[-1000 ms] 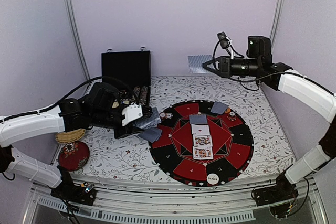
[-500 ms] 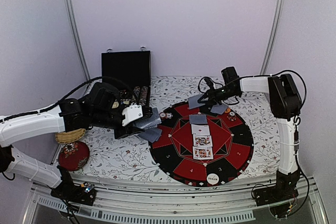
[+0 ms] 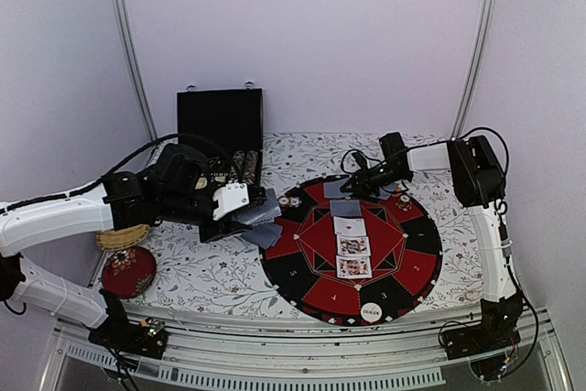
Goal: Distribute texas hold em gaming equipment
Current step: Place the poker card in the community card area.
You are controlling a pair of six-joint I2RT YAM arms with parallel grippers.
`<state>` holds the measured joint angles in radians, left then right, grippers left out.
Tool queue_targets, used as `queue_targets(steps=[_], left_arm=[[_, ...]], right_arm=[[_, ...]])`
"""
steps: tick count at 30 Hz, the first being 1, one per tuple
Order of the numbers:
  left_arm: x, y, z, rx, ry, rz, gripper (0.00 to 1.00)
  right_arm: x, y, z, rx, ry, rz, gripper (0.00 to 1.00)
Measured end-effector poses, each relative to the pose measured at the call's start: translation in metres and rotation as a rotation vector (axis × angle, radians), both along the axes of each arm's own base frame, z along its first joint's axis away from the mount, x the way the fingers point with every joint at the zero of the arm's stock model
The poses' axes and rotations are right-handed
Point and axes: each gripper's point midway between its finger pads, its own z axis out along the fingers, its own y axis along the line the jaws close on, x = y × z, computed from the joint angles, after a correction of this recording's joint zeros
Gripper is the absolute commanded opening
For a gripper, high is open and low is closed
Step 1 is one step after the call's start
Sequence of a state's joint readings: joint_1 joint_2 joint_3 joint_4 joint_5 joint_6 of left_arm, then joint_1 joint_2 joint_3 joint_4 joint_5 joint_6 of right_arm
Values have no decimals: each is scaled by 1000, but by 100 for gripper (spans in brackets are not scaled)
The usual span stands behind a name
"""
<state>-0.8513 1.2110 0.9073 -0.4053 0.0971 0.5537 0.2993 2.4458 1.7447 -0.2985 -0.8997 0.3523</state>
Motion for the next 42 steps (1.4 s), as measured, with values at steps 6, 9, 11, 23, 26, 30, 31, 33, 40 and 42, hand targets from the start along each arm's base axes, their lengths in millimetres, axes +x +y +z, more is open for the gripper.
queue_targets(steps=[6, 9, 11, 23, 26, 30, 31, 33, 40, 42], left_arm=[[0, 0, 0, 0, 0, 0, 44], [0, 0, 0, 0, 0, 0, 44], [0, 0, 0, 1, 0, 0, 44], [0, 0, 0, 1, 0, 0, 44], [0, 0, 0, 1, 0, 0, 44], [0, 0, 0, 1, 0, 0, 44], [0, 0, 0, 1, 0, 0, 44], [0, 0, 0, 1, 0, 0, 44], [0, 0, 0, 1, 0, 0, 44], [0, 0, 0, 1, 0, 0, 44]], right_arm=[[5, -1, 0, -8, 2, -28, 2], [6, -2, -1, -16, 0, -30, 2], [6, -3, -2, -24, -5, -29, 2], [5, -14, 0, -127, -51, -32, 2], [5, -16, 0, -144, -58, -29, 2], [4, -17, -1, -153, -63, -24, 3], [4, -18, -1, -154, -64, -23, 5], [4, -18, 0, -160, -68, -21, 12], [6, -24, 6, -209, -80, -43, 28], [8, -28, 11, -235, -97, -54, 32]])
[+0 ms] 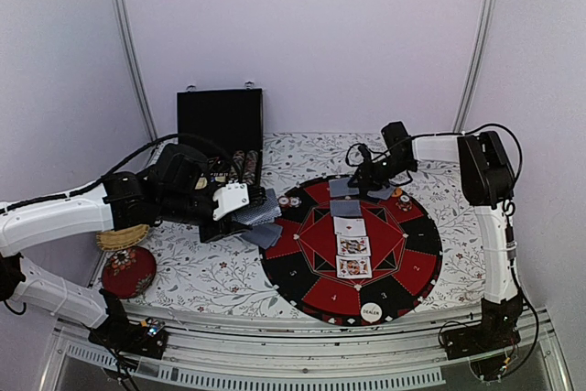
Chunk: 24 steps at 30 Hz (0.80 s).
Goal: Distribute texas hold em gaming equipment
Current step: Place the poker card in the community card area, then place the face-down deck piles on the poker table mat.
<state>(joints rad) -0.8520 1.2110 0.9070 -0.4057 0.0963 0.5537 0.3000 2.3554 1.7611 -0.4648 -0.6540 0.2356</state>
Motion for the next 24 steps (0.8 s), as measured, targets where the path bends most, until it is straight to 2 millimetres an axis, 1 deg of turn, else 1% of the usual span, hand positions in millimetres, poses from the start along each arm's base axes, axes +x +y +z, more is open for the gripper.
queue_targets(steps=[8, 14, 16, 18, 20, 22, 24], left_arm=[[0, 0, 0, 0, 0, 0, 44], [0, 0, 0, 0, 0, 0, 44], [0, 0, 0, 0, 1, 0, 44], [0, -1, -2, 3, 10, 2, 43], [-2, -4, -6, 3, 33, 8, 43], [-6, -10, -13, 0, 77, 15, 43], [-15, -16, -20, -9, 130, 19, 43]], right_arm=[[8, -10, 12, -81, -40, -18, 41], [16, -13, 24, -136, -79, -18, 43], [20, -13, 32, -162, -106, -15, 43], [21, -13, 43, -185, -139, -9, 44], [17, -12, 60, -210, -176, 4, 44], [7, -10, 84, -226, -228, 20, 45], [-11, -8, 118, -231, -296, 40, 46]])
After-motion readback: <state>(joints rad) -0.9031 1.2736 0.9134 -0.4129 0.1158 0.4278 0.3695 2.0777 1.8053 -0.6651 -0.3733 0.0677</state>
